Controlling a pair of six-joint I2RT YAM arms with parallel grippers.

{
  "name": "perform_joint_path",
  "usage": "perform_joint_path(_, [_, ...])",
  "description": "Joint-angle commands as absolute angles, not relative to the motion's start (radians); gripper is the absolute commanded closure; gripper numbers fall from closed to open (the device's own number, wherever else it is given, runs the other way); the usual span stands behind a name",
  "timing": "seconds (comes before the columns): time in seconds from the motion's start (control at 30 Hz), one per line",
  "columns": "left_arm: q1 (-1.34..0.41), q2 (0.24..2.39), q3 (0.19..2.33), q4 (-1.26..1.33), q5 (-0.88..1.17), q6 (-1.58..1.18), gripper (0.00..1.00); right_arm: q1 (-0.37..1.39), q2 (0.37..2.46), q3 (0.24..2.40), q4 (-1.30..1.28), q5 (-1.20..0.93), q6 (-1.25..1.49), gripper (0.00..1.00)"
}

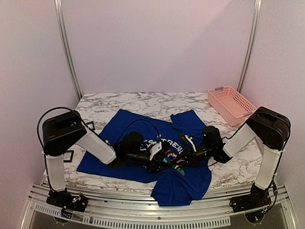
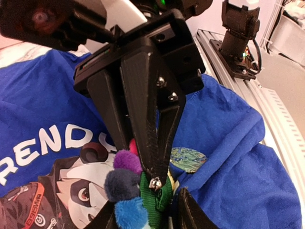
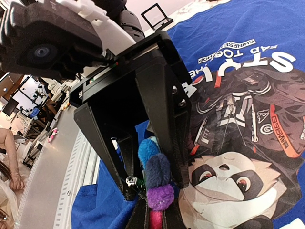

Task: Pin the brooch onto the clothing
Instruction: Pin the clothing with brooches onto the flattened clothing.

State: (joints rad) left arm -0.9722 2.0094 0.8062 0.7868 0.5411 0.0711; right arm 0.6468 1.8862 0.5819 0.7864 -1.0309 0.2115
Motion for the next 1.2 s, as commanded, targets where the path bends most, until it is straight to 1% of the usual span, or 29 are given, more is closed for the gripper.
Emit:
perform_joint_path(0.0, [-0.953,2.007,0.807,0.806,0.574,0.080,0.63,0.642,1.876,0.581,0.792,-1.051,0.215,1.00])
perform_joint_path(0.07, [-0.952,2.017,0.815,0.813,0.601,0.092,0.64,0.642,1.876,0.589,0.777,-1.051,0.203,1.00])
perform_joint_path(0.23, [-0.947,2.027,0.831,0.801,0.647,0.108,0.72,0.641,1.862,0.580,0.778,-1.055,0.167,1.00])
perform_joint_path(0.37, [-0.946,2.034,0.843,0.788,0.659,0.110,0.76,0.647,1.856,0.581,0.770,-1.055,0.154,1.00])
perform_joint_path(0.57, [-0.946,2.036,0.849,0.782,0.657,0.107,0.77,0.648,1.858,0.584,0.766,-1.054,0.152,1.00])
perform_joint_path(0.6, [-0.946,2.038,0.850,0.781,0.660,0.109,0.76,0.648,1.858,0.584,0.766,-1.053,0.153,1.00])
perform_joint_path(0.73, [-0.946,2.027,0.846,0.761,0.661,0.113,0.52,0.647,1.861,0.587,0.763,-1.048,0.158,1.00])
perform_joint_path(0.8, [-0.946,2.015,0.836,0.730,0.657,0.122,0.45,0.647,1.862,0.589,0.759,-1.047,0.158,1.00])
perform_joint_path(0.93, [-0.950,2.003,0.818,0.724,0.631,0.125,0.41,0.647,1.865,0.591,0.760,-1.040,0.164,1.00])
perform_joint_path(1.03, [-0.962,2.002,0.817,0.770,0.535,0.081,0.42,0.647,1.862,0.586,0.765,-1.034,0.174,1.00])
perform_joint_path(1.17, [-0.971,2.008,0.820,0.810,0.511,0.067,0.42,0.646,1.858,0.578,0.778,-1.031,0.190,1.00])
